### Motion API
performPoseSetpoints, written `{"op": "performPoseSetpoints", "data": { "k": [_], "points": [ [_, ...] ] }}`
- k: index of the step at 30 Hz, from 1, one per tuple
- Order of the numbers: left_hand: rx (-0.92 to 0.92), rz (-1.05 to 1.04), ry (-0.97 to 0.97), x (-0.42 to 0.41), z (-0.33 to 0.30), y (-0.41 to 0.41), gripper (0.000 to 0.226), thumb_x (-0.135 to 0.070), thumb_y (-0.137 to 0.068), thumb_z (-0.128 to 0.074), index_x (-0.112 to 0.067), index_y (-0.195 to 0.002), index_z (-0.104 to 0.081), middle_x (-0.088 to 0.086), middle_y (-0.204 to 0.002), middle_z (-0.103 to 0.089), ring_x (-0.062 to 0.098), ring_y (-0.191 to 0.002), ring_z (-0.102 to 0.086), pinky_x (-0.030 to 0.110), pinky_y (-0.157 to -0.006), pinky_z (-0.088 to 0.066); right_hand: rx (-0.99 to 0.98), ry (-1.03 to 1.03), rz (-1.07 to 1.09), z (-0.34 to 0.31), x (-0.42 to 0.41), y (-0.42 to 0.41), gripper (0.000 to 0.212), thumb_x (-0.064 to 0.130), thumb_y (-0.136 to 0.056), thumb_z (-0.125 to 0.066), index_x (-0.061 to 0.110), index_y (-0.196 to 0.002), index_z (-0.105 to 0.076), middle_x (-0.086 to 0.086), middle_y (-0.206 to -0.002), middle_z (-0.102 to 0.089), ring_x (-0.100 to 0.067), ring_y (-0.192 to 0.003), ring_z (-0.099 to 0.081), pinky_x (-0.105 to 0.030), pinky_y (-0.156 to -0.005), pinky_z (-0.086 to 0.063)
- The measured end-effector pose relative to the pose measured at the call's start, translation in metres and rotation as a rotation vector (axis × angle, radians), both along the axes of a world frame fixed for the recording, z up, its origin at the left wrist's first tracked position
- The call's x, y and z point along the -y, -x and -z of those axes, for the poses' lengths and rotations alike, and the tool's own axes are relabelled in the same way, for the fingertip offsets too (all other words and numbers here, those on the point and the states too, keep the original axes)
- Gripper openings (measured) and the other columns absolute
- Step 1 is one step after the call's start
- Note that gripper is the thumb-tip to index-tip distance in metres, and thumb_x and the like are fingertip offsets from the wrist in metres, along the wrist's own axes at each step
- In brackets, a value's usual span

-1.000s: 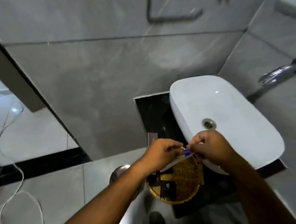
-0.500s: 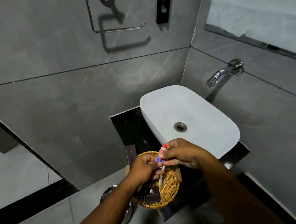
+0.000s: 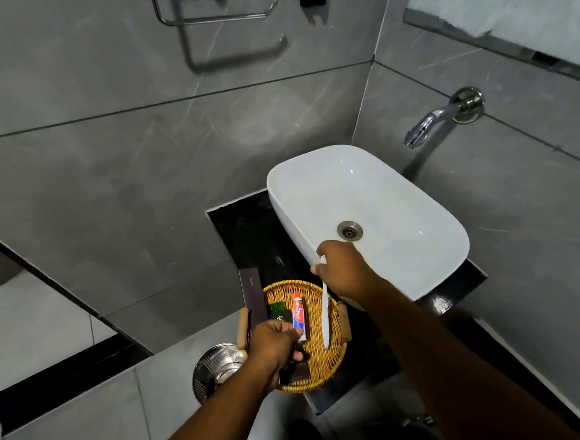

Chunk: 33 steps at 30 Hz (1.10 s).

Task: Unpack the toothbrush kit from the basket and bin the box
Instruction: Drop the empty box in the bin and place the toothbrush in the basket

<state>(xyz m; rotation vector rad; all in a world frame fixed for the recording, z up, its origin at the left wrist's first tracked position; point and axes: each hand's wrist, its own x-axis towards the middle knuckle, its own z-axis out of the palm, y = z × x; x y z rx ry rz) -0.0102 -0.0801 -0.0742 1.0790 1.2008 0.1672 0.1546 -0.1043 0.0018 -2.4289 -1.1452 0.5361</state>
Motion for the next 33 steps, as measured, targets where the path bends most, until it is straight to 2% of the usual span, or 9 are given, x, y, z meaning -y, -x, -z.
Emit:
{"op": "performPoseSetpoints", "data": {
  "k": [3,8,12,16,19,22,24,29,33],
  "points": [
    [-0.05,0.067,0.035,0.013,0.004,-0.007,0.009,-0.005,-0.088,-0.064,0.004,-0.089,-0.065,0.008,-0.056,-0.069,0.01,-0.029,-0.051,0.017,-0.031,-0.033,0.057,0.126,-0.058,0.01,-0.009,0.006,0.016,0.02,-0.091,-0.063,0.004,-0.093,-0.06,-0.02,-0.104,-0.067,-0.034,-0.092,-0.065,-0.029,-0.067,-0.043],
    [-0.173,0.169,0.037,0.022,0.016,-0.015,0.009,-0.003,-0.089,-0.059,0.001,-0.092,-0.066,0.017,-0.071,-0.073,0.013,-0.031,-0.056,0.018,-0.028,-0.032,0.118,0.218,-0.15,0.022,-0.026,0.013,0.016,0.007,-0.087,-0.064,-0.001,-0.102,-0.065,-0.019,-0.101,-0.07,-0.033,-0.089,-0.069,-0.027,-0.065,-0.045],
    [-0.267,0.404,-0.083,0.019,0.024,-0.019,0.025,-0.012,-0.095,-0.049,0.004,-0.1,-0.067,0.022,-0.077,-0.076,0.019,-0.042,-0.066,0.02,-0.031,-0.041,0.131,0.286,-0.2,0.033,-0.031,0.017,0.013,0.003,-0.088,-0.061,-0.001,-0.099,-0.066,-0.017,-0.097,-0.07,-0.032,-0.085,-0.069,-0.029,-0.063,-0.046],
    [-0.327,0.575,-0.311,0.006,0.024,-0.022,0.032,-0.021,-0.097,-0.046,0.003,-0.095,-0.069,0.018,-0.082,-0.077,0.03,-0.069,-0.075,0.031,-0.055,-0.059,0.152,0.304,-0.24,0.044,-0.03,0.02,0.01,0.0,-0.087,-0.059,-0.001,-0.095,-0.066,-0.018,-0.093,-0.07,-0.031,-0.081,-0.068,-0.031,-0.063,-0.048],
    [-0.324,0.63,-0.43,-0.01,0.017,-0.016,0.029,-0.024,-0.096,-0.048,-0.004,-0.094,-0.069,0.007,-0.072,-0.074,0.021,-0.062,-0.072,0.024,-0.055,-0.055,0.165,0.319,-0.232,0.046,-0.032,0.021,0.012,0.0,-0.088,-0.058,-0.001,-0.098,-0.066,-0.018,-0.096,-0.069,-0.031,-0.084,-0.068,-0.031,-0.066,-0.05],
    [-0.36,0.635,-0.632,-0.026,0.011,-0.006,0.027,-0.025,-0.095,-0.049,-0.007,-0.101,-0.068,0.011,-0.095,-0.073,0.025,-0.087,-0.069,0.036,-0.08,-0.055,0.194,0.338,-0.237,0.047,-0.033,0.021,0.016,-0.002,-0.088,-0.057,-0.002,-0.102,-0.065,-0.019,-0.102,-0.068,-0.032,-0.09,-0.067,-0.034,-0.074,-0.054],
    [-0.374,0.617,-0.741,-0.032,0.009,0.002,0.027,-0.027,-0.095,-0.047,-0.01,-0.099,-0.067,0.012,-0.097,-0.071,0.028,-0.094,-0.064,0.04,-0.087,-0.052,0.233,0.345,-0.25,0.05,-0.034,0.024,0.019,-0.004,-0.089,-0.054,-0.002,-0.105,-0.065,-0.02,-0.107,-0.065,-0.033,-0.094,-0.065,-0.036,-0.078,-0.054],
    [-0.293,0.601,-0.921,-0.036,0.006,0.01,0.023,-0.03,-0.093,-0.049,-0.015,-0.097,-0.067,0.005,-0.096,-0.072,0.022,-0.087,-0.064,0.032,-0.075,-0.05,0.38,0.465,-0.347,0.059,-0.034,0.032,0.019,0.0,-0.089,-0.058,0.0,-0.106,-0.067,-0.017,-0.112,-0.067,-0.031,-0.104,-0.064,-0.039,-0.09,-0.056],
    [-0.267,0.571,-0.95,-0.04,0.005,0.012,0.021,-0.03,-0.092,-0.051,-0.016,-0.094,-0.066,0.004,-0.096,-0.071,0.022,-0.086,-0.063,0.034,-0.074,-0.051,0.386,0.479,-0.359,0.064,-0.034,0.028,0.021,-0.001,-0.089,-0.059,0.0,-0.108,-0.066,-0.017,-0.115,-0.066,-0.032,-0.105,-0.064,-0.041,-0.089,-0.056]
  ]
}}
